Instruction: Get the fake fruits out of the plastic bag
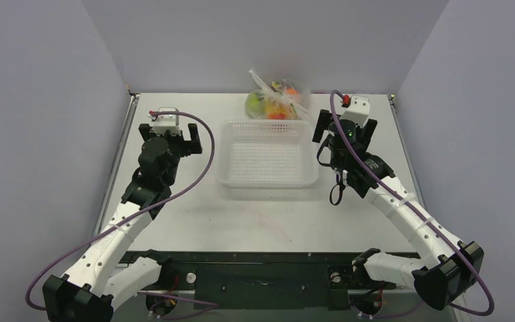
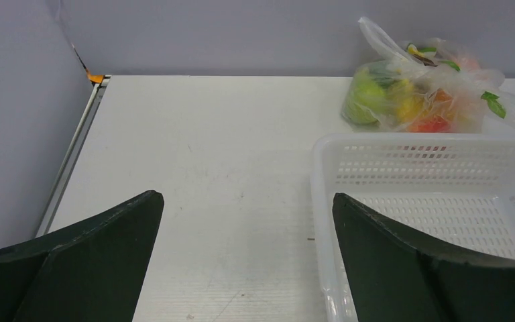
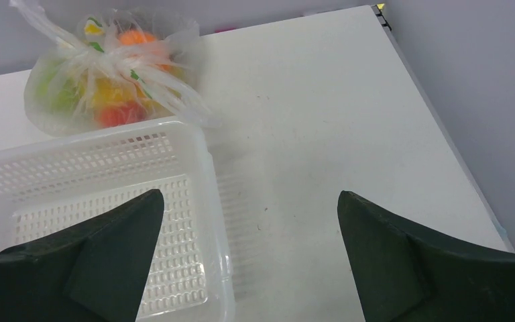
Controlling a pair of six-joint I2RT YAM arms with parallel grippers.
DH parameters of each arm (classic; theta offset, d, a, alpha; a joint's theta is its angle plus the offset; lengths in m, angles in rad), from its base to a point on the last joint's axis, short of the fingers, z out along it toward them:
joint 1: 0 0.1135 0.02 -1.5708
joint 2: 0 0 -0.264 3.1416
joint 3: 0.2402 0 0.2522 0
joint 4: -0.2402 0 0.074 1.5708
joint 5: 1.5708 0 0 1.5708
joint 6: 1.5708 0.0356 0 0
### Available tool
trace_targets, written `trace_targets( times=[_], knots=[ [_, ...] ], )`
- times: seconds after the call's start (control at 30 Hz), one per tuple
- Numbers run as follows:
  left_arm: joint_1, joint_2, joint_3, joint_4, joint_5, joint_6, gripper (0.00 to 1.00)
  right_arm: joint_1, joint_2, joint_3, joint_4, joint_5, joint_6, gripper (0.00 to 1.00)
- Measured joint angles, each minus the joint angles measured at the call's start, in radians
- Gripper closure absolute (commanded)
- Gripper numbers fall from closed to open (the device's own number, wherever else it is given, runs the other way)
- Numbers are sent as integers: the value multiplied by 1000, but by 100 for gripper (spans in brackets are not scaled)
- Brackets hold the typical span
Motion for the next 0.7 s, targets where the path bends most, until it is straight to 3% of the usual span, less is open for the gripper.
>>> trace_targets(
  times=[0.3, 0.47, 0.7],
  knots=[
    [-11, 16, 0, 35, -5, 14, 1, 0, 63, 54, -24, -31, 39, 2],
    [-12, 97, 13, 35, 5, 14, 21, 0, 148, 115, -55, -64, 84, 2],
    [-13, 221, 62, -2, 98, 12, 12, 0, 321, 289, -145, -97, 143, 2]
  ],
)
